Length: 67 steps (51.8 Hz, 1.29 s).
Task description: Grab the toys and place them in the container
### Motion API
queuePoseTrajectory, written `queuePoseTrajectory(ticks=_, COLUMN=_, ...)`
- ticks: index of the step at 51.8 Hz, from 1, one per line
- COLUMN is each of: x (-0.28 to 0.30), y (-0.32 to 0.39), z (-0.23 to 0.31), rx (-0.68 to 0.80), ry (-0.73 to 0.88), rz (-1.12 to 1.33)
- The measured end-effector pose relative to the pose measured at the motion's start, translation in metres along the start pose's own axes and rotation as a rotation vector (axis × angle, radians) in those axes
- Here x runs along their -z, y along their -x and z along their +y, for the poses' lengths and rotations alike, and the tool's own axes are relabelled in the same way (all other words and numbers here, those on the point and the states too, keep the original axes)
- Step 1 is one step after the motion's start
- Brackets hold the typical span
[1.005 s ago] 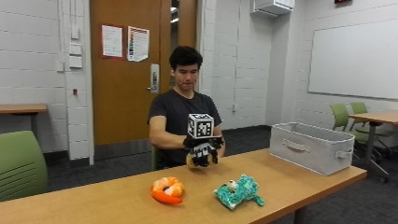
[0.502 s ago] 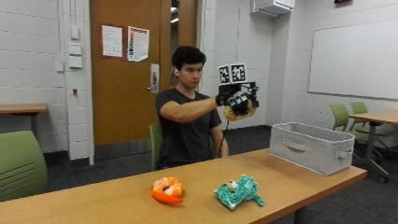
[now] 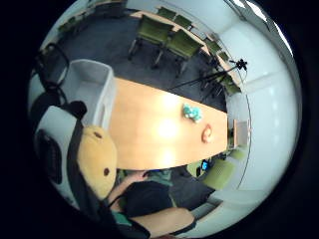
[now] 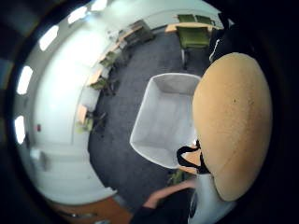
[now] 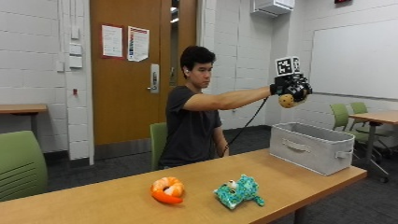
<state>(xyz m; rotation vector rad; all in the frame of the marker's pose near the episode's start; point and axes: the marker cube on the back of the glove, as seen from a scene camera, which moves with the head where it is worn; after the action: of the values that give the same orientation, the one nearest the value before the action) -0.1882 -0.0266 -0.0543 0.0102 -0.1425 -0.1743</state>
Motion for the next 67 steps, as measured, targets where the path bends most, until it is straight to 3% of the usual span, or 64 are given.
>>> queuePoseTrajectory(ticks=6, x=-0.024, y=-0.039, z=-0.032, rx=0.299, ry=-0.021, rz=0.06)
queuePoseTrajectory(ticks=12, x=-0.045, y=-0.028, z=-0.051, rx=0.126, ry=0.0, rz=0.068)
queuePoseTrajectory(ticks=15, x=-0.048, y=-0.013, z=-0.049, rx=0.175, ry=0.029, rz=-0.047)
queuePoseTrajectory(ticks=20, x=-0.06, y=-0.008, z=-0.05, rx=0.202, ry=0.04, rz=0.016)
queuePoseTrajectory(ticks=26, x=-0.07, y=-0.007, z=-0.049, rx=0.151, ry=0.136, rz=-0.012)
queuePoseTrajectory(ticks=35, x=-0.066, y=-0.025, z=-0.047, rx=0.176, ry=0.093, rz=0.01)
queuePoseTrajectory(ticks=40, x=-0.056, y=0.028, z=-0.017, rx=0.293, ry=0.071, rz=-0.003)
queuePoseTrajectory(ticks=44, x=-0.048, y=0.005, z=-0.013, rx=0.328, ry=0.053, rz=-0.008)
queuePoseTrajectory(ticks=55, x=-0.03, y=-0.119, z=-0.025, rx=-0.008, ry=-0.006, rz=0.119)
queuePoseTrajectory(ticks=67, x=-0.02, y=-0.269, z=-0.017, rx=-0.145, ry=-0.046, rz=0.185)
